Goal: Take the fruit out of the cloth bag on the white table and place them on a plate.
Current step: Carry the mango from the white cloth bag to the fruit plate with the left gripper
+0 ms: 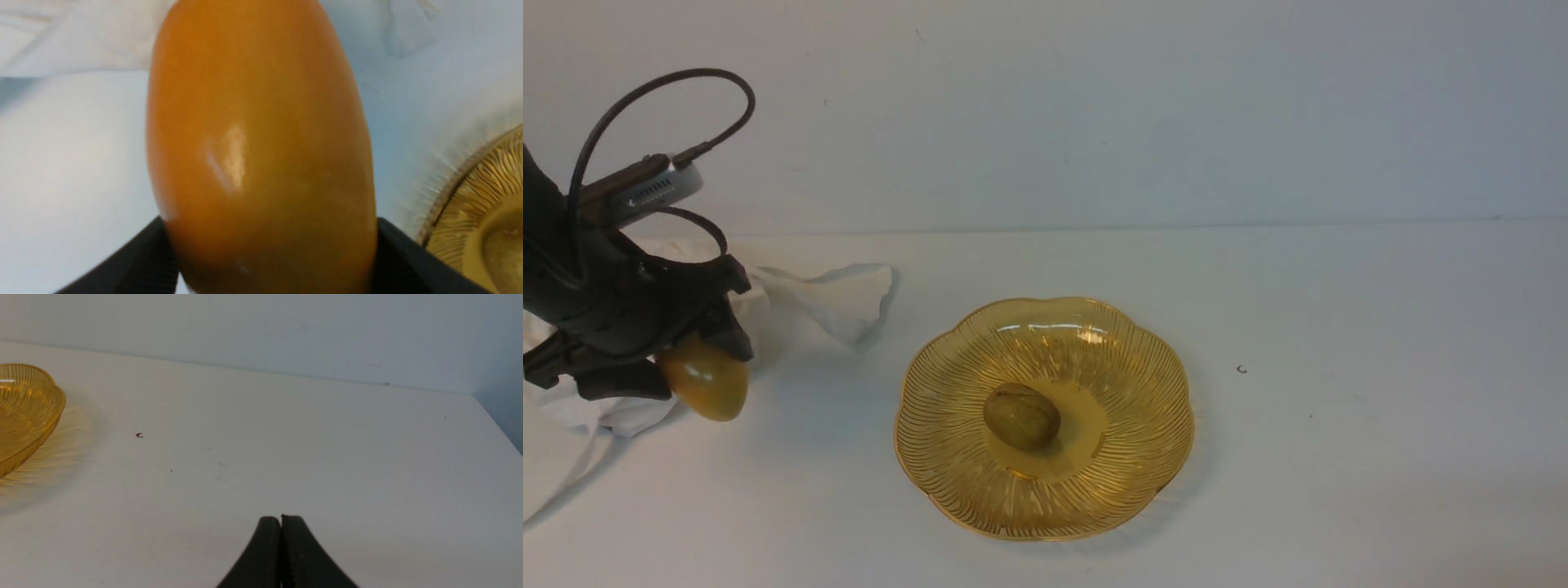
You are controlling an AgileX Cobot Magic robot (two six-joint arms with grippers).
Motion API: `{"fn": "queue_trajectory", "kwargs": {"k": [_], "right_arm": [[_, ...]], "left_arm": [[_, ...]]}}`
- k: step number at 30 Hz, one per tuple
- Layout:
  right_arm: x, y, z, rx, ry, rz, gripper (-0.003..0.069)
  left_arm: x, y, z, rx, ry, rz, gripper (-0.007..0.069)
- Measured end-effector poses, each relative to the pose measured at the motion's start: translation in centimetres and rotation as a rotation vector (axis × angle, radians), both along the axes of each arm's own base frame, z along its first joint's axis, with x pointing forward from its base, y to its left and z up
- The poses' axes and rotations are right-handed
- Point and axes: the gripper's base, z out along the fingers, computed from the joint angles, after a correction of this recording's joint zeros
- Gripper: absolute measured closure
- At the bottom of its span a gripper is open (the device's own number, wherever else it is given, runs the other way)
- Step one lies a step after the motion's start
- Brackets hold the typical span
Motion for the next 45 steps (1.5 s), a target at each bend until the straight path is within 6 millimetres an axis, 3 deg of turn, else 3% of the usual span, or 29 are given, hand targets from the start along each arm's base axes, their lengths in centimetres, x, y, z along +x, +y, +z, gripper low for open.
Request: {"fn": "queue_trajectory", "kwargs": {"k": [4,9,13,15,17,19,24,32,40,45], "right_arm": [[0.0,0.0,0.0,0.000,0.000,0.000,0.0671],[0.0,0.0,0.0,0.000,0.000,0.000,0.0671],[0.0,0.0,0.0,0.000,0.000,0.000,0.0671],[0.0,0.0,0.0,0.000,0.000,0.000,0.0671],[0.0,0.0,0.0,0.000,0.000,0.000,0.0671],[0.0,0.0,0.0,0.000,0.000,0.000,0.0671],[0.0,0.0,0.0,0.000,0.000,0.000,0.0671],[0.0,0.0,0.0,0.000,0.000,0.000,0.0671],[0.0,0.0,0.0,0.000,0.000,0.000,0.0671],[0.0,0.0,0.0,0.000,0.000,0.000,0.0671]], "left_arm": [[-0.3,-0.8,1.3,-0.075,-0.022,-0.054,0.0118],[-0.6,-2.9,5.3,-0.191,-0.178,-0.184,0.0118],[-1.2,-6.5,6.7,-0.228,-0.257,-0.384,0.0118],[-1.6,-9.1,6.3,-0.226,-0.247,-0.510,0.0118],[-1.7,-10.2,5.9,-0.226,-0.234,-0.551,0.0118],[-1.8,-12.6,4.6,-0.217,-0.185,-0.635,0.0118],[-1.3,-15.0,1.1,-0.172,-0.051,-0.688,0.0118],[0.1,-16.0,-2.7,-0.195,0.059,-0.530,0.0111],[0.5,-15.9,-3.4,-0.194,0.085,-0.469,0.0001],[0.5,-15.9,-3.3,-0.192,0.084,-0.475,0.0001]]}}
